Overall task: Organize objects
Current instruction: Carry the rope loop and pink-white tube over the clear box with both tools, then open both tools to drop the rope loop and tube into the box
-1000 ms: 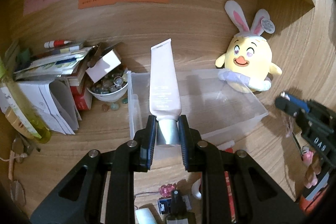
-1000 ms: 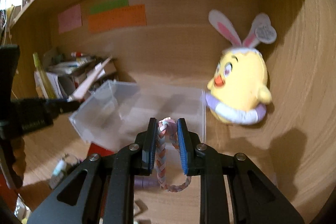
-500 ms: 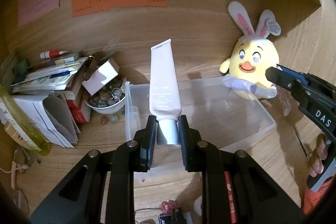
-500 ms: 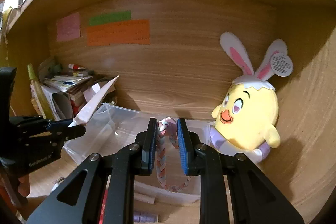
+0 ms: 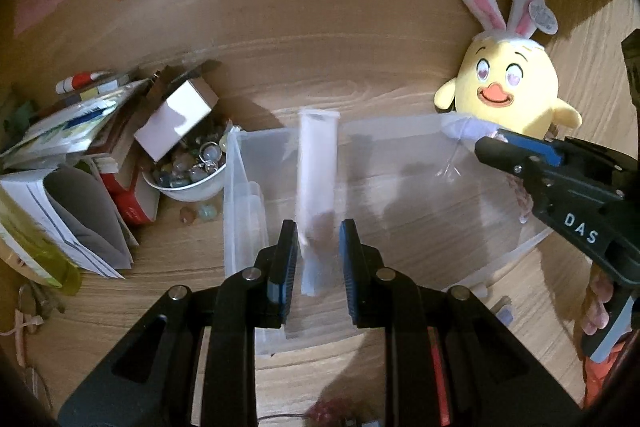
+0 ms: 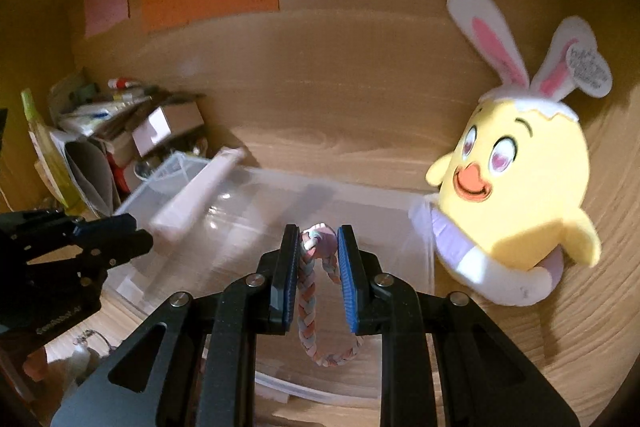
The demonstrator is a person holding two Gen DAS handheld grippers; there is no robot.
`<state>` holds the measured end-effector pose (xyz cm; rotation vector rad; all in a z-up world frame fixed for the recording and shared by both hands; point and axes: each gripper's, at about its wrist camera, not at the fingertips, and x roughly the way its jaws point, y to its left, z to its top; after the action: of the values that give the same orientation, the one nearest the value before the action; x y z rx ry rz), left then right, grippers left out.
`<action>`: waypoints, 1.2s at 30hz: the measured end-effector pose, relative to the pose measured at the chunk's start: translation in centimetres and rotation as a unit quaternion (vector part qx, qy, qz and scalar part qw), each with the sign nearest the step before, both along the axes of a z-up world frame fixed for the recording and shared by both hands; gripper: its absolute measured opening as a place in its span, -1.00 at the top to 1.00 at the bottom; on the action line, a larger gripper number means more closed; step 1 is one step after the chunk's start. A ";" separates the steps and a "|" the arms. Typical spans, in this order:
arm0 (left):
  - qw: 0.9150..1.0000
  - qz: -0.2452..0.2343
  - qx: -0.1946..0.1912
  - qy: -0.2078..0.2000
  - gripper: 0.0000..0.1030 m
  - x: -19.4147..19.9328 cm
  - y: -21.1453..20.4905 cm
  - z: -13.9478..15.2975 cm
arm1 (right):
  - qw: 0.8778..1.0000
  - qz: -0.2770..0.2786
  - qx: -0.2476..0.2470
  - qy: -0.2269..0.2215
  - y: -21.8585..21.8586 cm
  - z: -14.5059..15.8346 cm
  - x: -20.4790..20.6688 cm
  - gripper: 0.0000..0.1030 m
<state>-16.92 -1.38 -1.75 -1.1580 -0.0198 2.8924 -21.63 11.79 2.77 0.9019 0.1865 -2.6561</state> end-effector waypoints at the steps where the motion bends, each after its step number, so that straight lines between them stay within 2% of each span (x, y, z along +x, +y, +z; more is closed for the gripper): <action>1: 1.000 -0.001 0.001 -0.002 0.59 -0.1 0.0 -0.2 | 1.000 0.000 0.002 -0.004 -0.1 -0.3 -0.2 0.66; 14: 1.000 -0.010 0.007 -0.019 0.55 -0.3 -0.1 -1.3 | 0.998 0.019 0.018 -0.054 -1.5 -3.2 -1.4 0.66; 18: 1.000 -0.012 0.015 -0.013 0.19 0.1 -0.3 -1.0 | 0.997 0.026 0.023 -0.067 -1.9 -3.8 -1.4 0.66; 20: 1.000 -0.014 0.015 -0.007 0.13 0.4 -0.3 -0.7 | 0.997 0.028 0.025 -0.071 -2.2 -4.1 -1.5 0.66; 24: 1.000 -0.013 0.016 0.004 -0.11 0.9 -0.3 -0.1 | 0.996 0.030 0.024 -0.082 -2.2 -4.3 -1.5 0.63; 27: 1.000 -0.012 0.013 0.014 -0.21 1.3 -0.3 0.4 | 0.996 0.028 0.024 -0.086 -2.1 -4.2 -1.4 0.39; 32: 0.999 -0.011 0.013 0.027 -0.36 2.1 -0.4 1.3 | 0.998 0.022 0.033 -0.057 -2.0 -2.6 -0.5 0.14; 36: 0.999 -0.010 0.014 0.039 -0.54 3.1 -0.7 2.2 | 0.999 0.017 0.038 -0.028 -1.8 -1.0 0.7 -0.18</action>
<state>-13.85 -2.04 0.47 -1.0351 -0.0458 2.9075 -20.93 9.97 1.76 0.9862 0.2893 -2.6057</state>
